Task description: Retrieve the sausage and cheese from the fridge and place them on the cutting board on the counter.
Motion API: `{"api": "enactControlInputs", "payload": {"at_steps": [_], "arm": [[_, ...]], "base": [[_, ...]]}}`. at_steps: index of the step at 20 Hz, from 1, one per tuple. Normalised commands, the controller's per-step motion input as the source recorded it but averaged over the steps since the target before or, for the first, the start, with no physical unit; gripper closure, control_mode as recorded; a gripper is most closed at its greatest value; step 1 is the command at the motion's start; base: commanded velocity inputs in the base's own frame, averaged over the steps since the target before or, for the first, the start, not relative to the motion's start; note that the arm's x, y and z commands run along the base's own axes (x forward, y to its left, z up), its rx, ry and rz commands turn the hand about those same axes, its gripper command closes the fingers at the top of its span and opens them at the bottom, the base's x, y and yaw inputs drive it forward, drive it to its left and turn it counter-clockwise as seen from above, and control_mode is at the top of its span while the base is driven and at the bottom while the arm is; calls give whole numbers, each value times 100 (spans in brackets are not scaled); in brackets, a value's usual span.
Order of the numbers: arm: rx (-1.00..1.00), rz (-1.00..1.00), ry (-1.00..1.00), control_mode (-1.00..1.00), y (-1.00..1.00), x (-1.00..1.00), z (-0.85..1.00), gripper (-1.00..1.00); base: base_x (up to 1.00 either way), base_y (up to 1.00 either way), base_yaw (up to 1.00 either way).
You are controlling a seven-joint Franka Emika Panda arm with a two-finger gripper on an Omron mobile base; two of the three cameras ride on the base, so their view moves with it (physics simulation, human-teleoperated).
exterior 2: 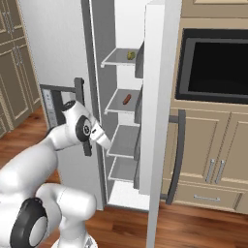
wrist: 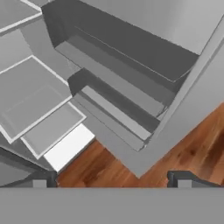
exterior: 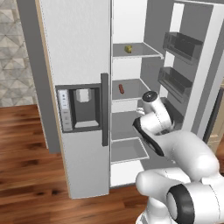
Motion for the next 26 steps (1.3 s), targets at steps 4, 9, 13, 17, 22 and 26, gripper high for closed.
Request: {"api": "enactControlInputs", "payload": {"at_steps": [4,9,13,17,22,26], "arm": [[-21,41,21,-100,13,-25,31,-100],[-4,37,8,-100,4,-31,-3,-100],[1,27,-3,-100,13,-43,1,-100],[11,15,0,-100,23,-26,1,-100],[3,7,0,-100,16,-2,1,-100],[0,0,0,-100,0,0,0,-100]], "base": [[0,0,0],[0,0,0],[0,0,0],[0,0,0],[0,0,0],[0,0,0]]}}
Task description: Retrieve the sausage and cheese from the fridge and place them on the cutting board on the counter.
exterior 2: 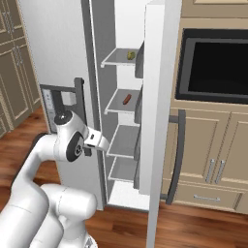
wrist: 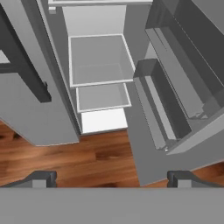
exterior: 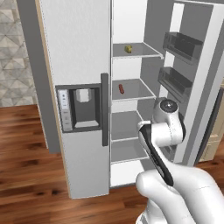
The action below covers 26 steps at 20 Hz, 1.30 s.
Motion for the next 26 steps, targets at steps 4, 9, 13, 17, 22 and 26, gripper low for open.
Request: {"api": "enactControlInputs", "payload": {"at_steps": [4,9,13,17,22,26], "arm": [[0,0,0,-100,0,0,0,-100],[0,0,0,-100,0,0,0,-100],[0,0,0,-100,0,0,0,-100],[0,0,0,100,0,0,0,-100],[0,0,0,100,0,0,0,-100],[0,0,0,100,0,0,0,-100]], "base": [[0,0,0],[0,0,0],[0,0,0],[0,0,0],[0,0,0],[13,13,-5]]}}
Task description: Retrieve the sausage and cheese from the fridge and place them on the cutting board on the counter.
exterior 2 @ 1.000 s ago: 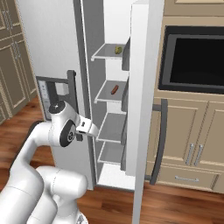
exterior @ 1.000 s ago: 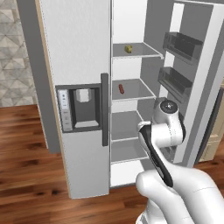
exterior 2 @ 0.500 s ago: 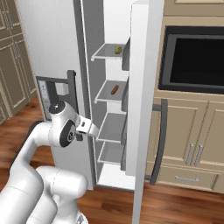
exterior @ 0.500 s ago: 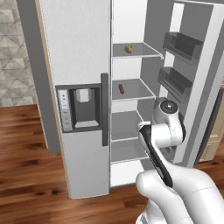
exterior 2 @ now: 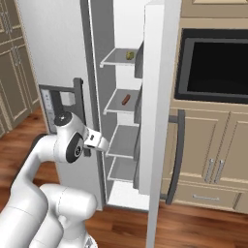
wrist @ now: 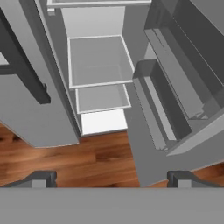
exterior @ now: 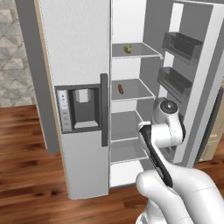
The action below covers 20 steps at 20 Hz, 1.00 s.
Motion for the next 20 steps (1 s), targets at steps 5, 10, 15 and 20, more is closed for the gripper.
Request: {"api": "enactControlInputs", "payload": {"at_steps": [5,10,15,20], "arm": [[0,0,0,100,0,0,0,-100],[0,0,0,100,0,0,0,-100],[0,0,0,100,0,0,0,-100],[0,0,0,100,0,0,0,-100]], "base": [[48,33,-4],[47,19,0],[36,-1,0],[39,-18,0]]}}
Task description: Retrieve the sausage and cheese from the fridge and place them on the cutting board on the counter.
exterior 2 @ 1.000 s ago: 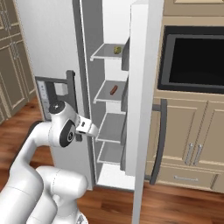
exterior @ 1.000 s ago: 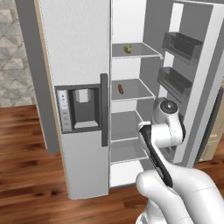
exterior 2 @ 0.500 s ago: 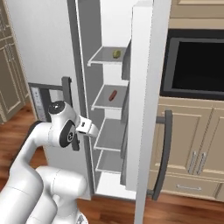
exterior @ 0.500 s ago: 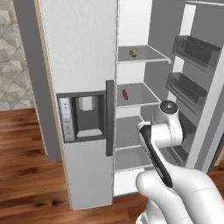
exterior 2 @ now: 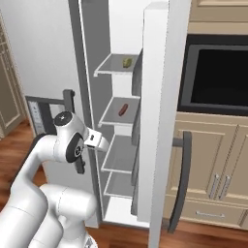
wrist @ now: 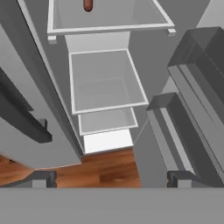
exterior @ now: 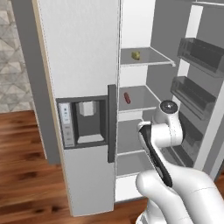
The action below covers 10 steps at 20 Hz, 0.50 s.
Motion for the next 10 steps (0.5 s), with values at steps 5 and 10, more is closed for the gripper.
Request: {"api": "enactControlInputs", "payload": {"at_steps": [5,10], "arm": [[0,0,0,100,0,0,0,-100],[0,0,0,100,0,0,0,-100]], "base": [[32,-41,0],[37,-31,0]]}}
